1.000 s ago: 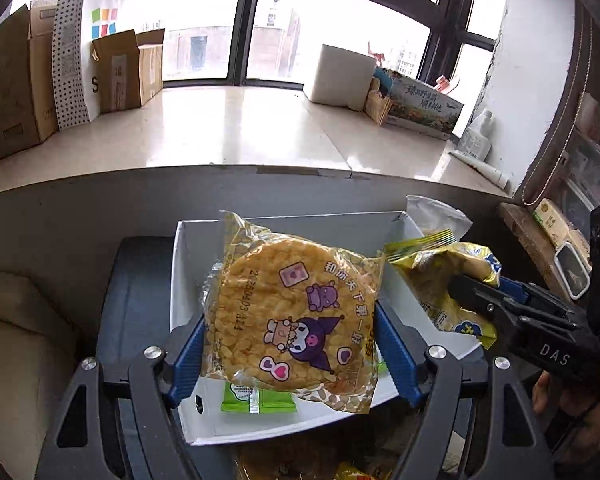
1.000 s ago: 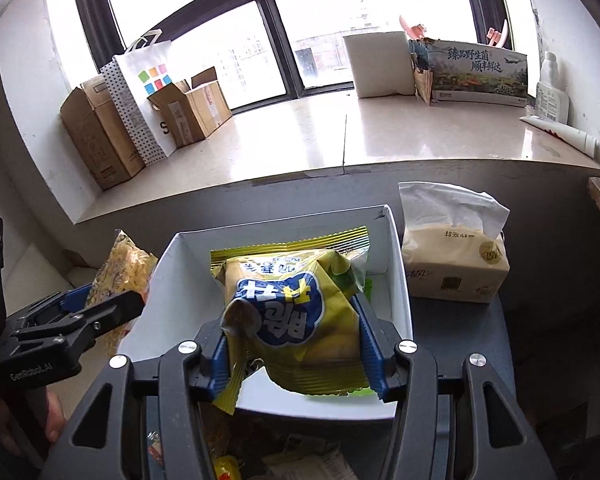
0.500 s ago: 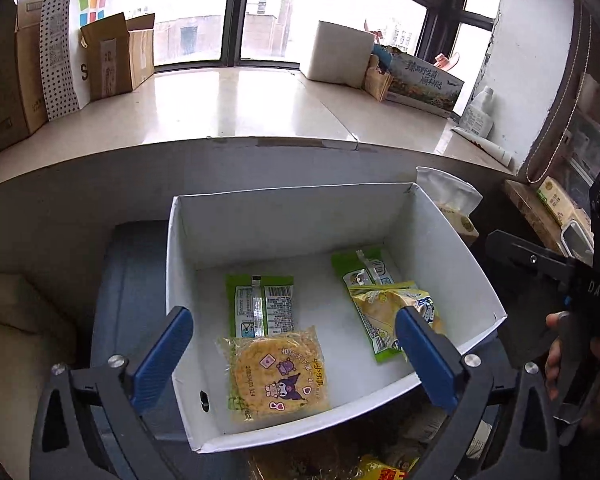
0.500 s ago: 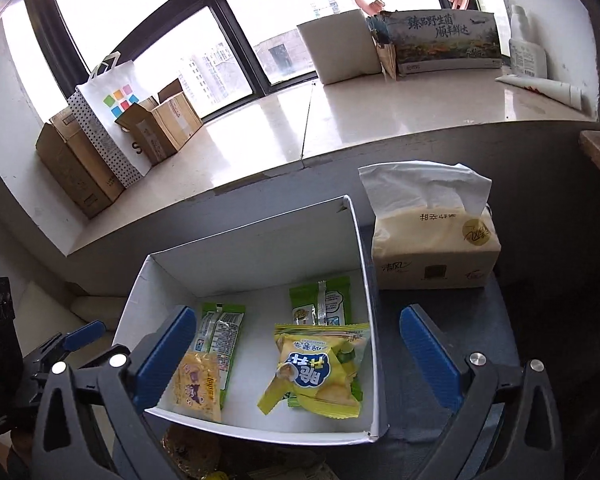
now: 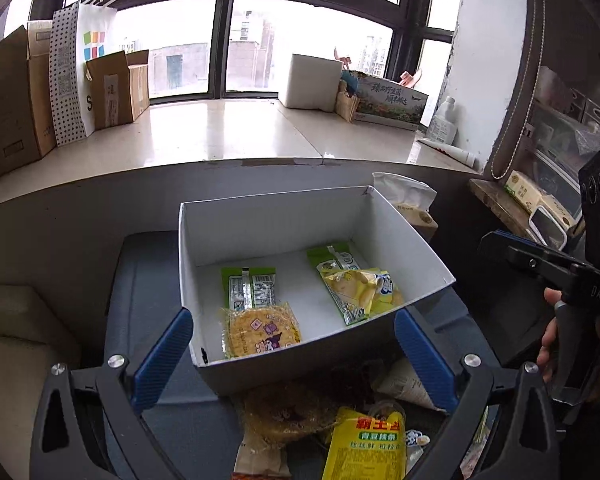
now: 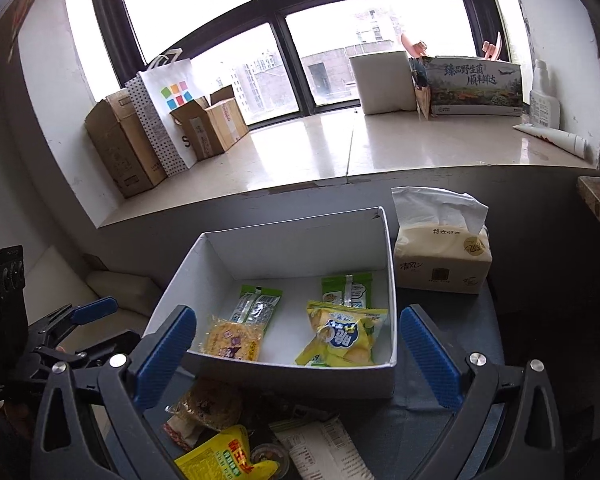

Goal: Organize snacks
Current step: 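Grasp the long white snack bag with the right gripper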

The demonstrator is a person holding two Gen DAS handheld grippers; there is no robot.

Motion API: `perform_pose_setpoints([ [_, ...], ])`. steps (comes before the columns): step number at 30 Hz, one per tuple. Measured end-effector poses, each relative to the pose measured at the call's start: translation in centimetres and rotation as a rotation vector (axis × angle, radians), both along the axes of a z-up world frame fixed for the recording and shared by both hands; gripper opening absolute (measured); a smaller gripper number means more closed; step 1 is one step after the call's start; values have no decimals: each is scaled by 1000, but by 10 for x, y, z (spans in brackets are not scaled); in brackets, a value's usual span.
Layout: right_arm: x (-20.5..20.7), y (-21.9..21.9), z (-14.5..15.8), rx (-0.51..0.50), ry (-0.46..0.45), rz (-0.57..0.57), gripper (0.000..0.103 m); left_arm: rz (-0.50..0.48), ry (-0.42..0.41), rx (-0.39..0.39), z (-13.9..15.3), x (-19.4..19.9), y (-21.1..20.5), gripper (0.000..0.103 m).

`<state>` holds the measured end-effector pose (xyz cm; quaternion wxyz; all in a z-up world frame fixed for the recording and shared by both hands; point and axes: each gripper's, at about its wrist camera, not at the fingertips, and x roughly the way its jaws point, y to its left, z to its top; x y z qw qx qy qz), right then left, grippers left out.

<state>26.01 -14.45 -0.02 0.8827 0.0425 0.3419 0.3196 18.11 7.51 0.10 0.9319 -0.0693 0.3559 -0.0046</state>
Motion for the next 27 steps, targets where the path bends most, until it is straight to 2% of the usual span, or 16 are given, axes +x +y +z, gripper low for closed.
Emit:
perform_pose_setpoints([
  [6,-54,-28,-15,21,0,62,103,-25,-66,39,7,-74,-18,103],
  [9,-78,-48,-35,22,-1,90,103,-38,-77,1,1,-109,-21,103],
  [14,-101,-64,-80,-93,67,117,103,-7,-41,3,-14,-149,-26,103],
  [16,-101,-66,-96,-118,86,126,103,1,-23,-5,-20,-159,-27,103],
  [20,-82,-62,-125,-159,161,123,103,-28,6,-94,-33,-170,-22,103],
  [27,-57,-40,-157,-238,221,171,103,-48,98,-63,-57,-170,-29,103],
])
